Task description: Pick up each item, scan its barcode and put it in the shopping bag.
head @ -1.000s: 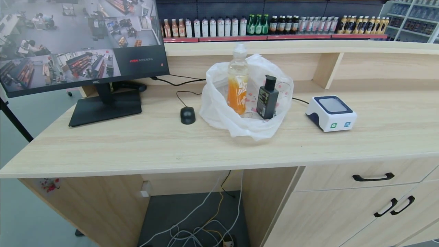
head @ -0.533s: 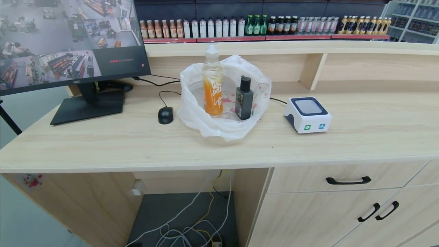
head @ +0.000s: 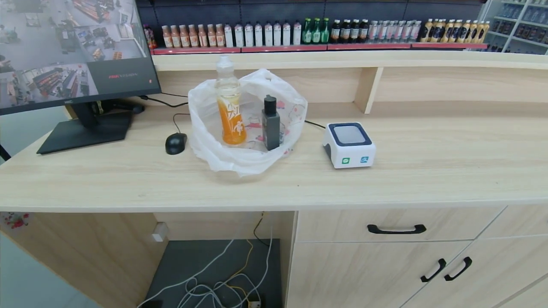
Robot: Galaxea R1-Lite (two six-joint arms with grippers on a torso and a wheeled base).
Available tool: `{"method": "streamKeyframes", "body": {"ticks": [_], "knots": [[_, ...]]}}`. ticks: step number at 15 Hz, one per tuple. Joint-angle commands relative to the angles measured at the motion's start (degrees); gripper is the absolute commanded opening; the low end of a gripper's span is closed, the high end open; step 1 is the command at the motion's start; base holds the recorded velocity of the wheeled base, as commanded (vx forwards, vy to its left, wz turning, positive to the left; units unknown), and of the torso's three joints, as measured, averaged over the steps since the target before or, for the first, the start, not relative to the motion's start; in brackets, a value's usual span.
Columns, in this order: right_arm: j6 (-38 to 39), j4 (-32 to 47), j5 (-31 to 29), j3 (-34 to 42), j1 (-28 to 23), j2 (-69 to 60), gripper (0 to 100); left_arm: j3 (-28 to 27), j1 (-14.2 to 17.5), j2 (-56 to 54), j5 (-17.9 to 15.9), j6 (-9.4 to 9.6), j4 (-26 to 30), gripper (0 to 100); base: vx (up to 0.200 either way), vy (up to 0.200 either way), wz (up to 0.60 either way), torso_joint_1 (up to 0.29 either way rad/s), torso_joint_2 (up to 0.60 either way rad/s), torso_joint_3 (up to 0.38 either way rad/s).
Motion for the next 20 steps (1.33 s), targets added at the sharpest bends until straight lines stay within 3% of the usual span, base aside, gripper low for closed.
{"method": "streamKeyframes", "body": {"ticks": [1, 8, 20], "knots": [[0.0, 0.0, 0.0, 0.0, 0.0, 0.1, 100, 0.0, 0.0, 0.0, 0.0, -0.01, 0.0, 100, 0.0, -0.2, 0.0, 0.002, 0.01, 0.002], [0.0, 0.0, 0.0, 0.0, 0.0, 0.1, 100, 0.0, 0.0, 0.0, 0.0, -0.01, -0.1, 100, 0.0, -0.2, 0.0, 0.004, 0.0, 0.002], [0.3, 0.0, 0.0, 0.0, 0.0, 0.1, 100, 0.0, 0.0, 0.0, 0.0, 0.16, -0.1, 100, 0.0, 0.0, 0.0, 0.0, 0.0, 0.0]]}}
